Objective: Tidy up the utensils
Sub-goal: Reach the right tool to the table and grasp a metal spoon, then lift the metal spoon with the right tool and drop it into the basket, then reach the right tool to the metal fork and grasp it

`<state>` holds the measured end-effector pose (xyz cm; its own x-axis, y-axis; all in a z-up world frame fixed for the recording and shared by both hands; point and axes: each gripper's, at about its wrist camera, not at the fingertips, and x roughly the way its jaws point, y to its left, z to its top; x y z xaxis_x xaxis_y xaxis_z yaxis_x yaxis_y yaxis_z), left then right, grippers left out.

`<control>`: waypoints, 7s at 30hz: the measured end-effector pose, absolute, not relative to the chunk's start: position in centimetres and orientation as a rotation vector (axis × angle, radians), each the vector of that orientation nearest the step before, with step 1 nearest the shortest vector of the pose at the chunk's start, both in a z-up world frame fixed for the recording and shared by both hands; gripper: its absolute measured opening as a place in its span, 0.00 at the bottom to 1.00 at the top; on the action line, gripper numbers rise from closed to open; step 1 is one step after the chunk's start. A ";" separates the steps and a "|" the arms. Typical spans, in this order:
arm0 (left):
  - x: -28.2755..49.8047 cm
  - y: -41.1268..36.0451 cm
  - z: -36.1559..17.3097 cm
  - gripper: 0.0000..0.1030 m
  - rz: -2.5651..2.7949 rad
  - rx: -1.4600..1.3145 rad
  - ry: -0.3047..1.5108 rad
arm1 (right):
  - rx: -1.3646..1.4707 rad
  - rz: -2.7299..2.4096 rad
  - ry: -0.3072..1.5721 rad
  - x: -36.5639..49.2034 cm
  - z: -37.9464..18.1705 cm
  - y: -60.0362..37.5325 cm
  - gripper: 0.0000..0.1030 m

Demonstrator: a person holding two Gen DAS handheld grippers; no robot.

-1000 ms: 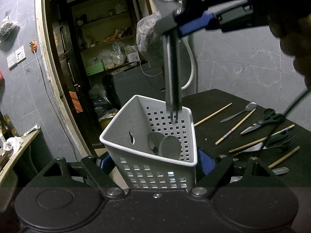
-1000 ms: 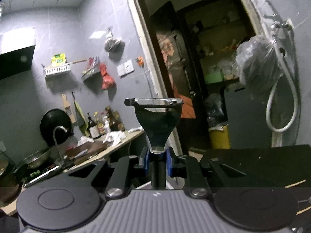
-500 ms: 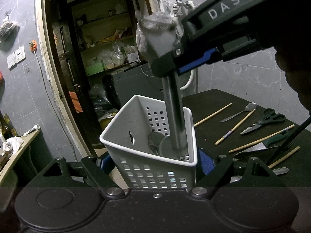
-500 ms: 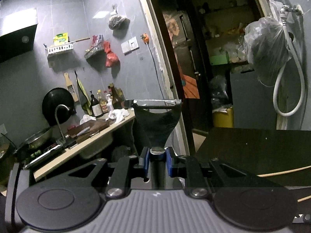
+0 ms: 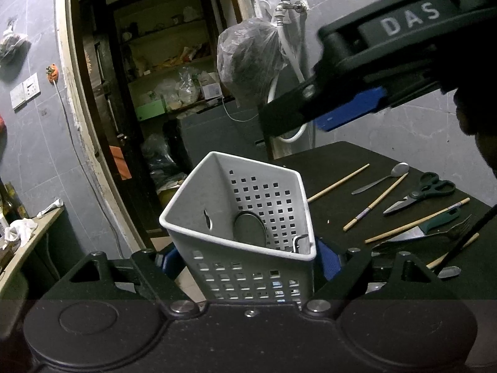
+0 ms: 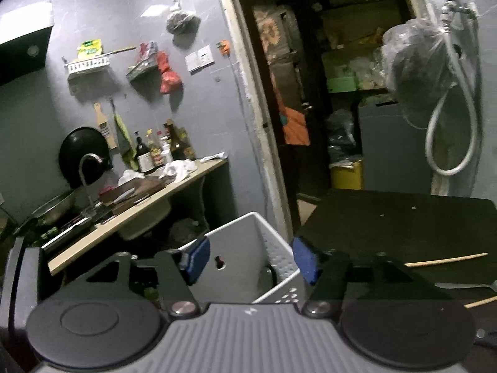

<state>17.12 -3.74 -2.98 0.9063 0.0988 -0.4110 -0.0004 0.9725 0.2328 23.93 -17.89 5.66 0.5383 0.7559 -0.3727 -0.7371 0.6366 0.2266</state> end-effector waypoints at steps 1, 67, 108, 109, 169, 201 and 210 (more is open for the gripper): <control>17.2 -3.7 -3.0 0.82 0.052 0.231 0.434 | 0.050 0.872 0.460 24.0 5.7 -18.3 0.73; 17.2 -4.0 -3.1 0.83 0.054 0.234 0.433 | -0.336 0.761 0.892 24.5 -6.6 -17.7 0.06; 17.4 -4.0 -3.2 0.83 0.054 0.236 0.433 | 0.039 0.915 0.986 29.7 -8.7 -17.5 0.12; 17.3 -4.0 -3.2 0.83 0.054 0.236 0.433 | 0.059 0.911 0.986 29.9 -8.8 -17.6 0.06; 17.5 -3.7 -3.3 0.82 0.044 0.251 0.426 | 0.013 0.863 0.212 23.2 1.3 -14.8 0.05; 17.6 -3.9 -3.3 0.83 0.044 0.253 0.425 | 0.080 0.551 0.295 21.8 0.8 -23.8 1.00; 17.7 -3.8 -3.3 0.83 0.044 0.254 0.426 | 0.140 0.347 0.464 22.4 -2.0 -26.2 1.00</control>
